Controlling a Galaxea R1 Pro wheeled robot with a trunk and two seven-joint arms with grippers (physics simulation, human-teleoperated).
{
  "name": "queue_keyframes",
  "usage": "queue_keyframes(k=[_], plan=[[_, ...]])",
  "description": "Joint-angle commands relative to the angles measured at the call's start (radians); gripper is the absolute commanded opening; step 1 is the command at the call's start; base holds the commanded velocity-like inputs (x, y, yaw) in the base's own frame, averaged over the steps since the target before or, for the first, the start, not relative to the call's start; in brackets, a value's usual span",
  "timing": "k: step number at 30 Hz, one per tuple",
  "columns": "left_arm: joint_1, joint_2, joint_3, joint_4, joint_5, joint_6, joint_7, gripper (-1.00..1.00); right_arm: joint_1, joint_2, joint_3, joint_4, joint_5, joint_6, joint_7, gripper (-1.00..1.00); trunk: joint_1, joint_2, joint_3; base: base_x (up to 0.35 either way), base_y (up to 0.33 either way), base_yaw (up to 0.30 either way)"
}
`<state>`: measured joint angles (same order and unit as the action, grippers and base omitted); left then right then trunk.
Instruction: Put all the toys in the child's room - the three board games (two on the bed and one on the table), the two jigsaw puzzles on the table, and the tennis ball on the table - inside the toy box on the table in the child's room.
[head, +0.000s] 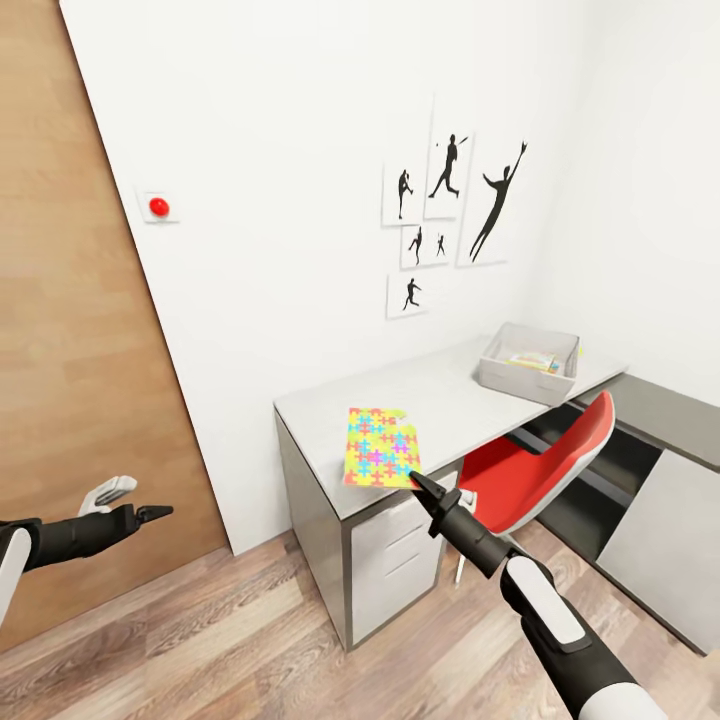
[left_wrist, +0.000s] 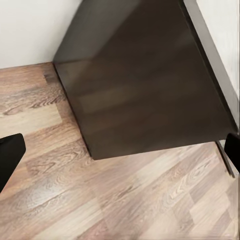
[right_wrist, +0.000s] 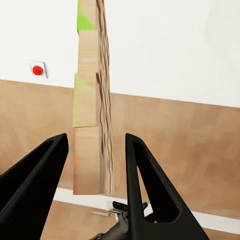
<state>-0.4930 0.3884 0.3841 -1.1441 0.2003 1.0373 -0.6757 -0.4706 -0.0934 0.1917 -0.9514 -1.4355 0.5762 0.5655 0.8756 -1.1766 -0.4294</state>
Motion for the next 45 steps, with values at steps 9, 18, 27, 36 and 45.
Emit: queue_keyframes(k=[9, 18, 27, 36, 45], plan=[[-0.001, 0.007, 0.006, 0.0, 0.001, 0.009, -0.015, 1.0, 0.0, 0.0, 0.002, 0.003, -0.007, 0.002, 0.006, -1.0, -0.035, 0.063, 0.027, 0.0, 0.0, 0.0], [-0.001, 0.007, 0.004, 0.0, 0.0, 0.009, -0.018, 1.0, 0.0, 0.0, 0.002, 0.002, -0.006, 0.002, 0.006, -1.0, -0.069, 0.126, 0.055, 0.0, 0.0, 0.0], [-0.001, 0.008, 0.006, 0.0, 0.001, 0.009, -0.019, 1.0, 0.0, 0.004, 0.002, 0.0, -0.006, -0.001, 0.007, -1.0, -0.104, 0.189, 0.084, 0.0, 0.0, 0.0], [-0.001, 0.007, 0.003, 0.0, 0.001, 0.009, -0.019, 1.0, 0.0, 0.007, 0.026, -0.097, 0.117, 0.002, -0.054, -1.0, -0.138, 0.252, 0.112, 0.0, 0.0, 0.0], [-0.001, 0.006, 0.001, 0.0, 0.0, 0.008, -0.019, 1.0, 0.0, 0.016, 0.022, -0.111, 0.121, -0.011, -0.063, -1.0, -0.173, 0.315, 0.14, 0.0, 0.0, 0.0]])
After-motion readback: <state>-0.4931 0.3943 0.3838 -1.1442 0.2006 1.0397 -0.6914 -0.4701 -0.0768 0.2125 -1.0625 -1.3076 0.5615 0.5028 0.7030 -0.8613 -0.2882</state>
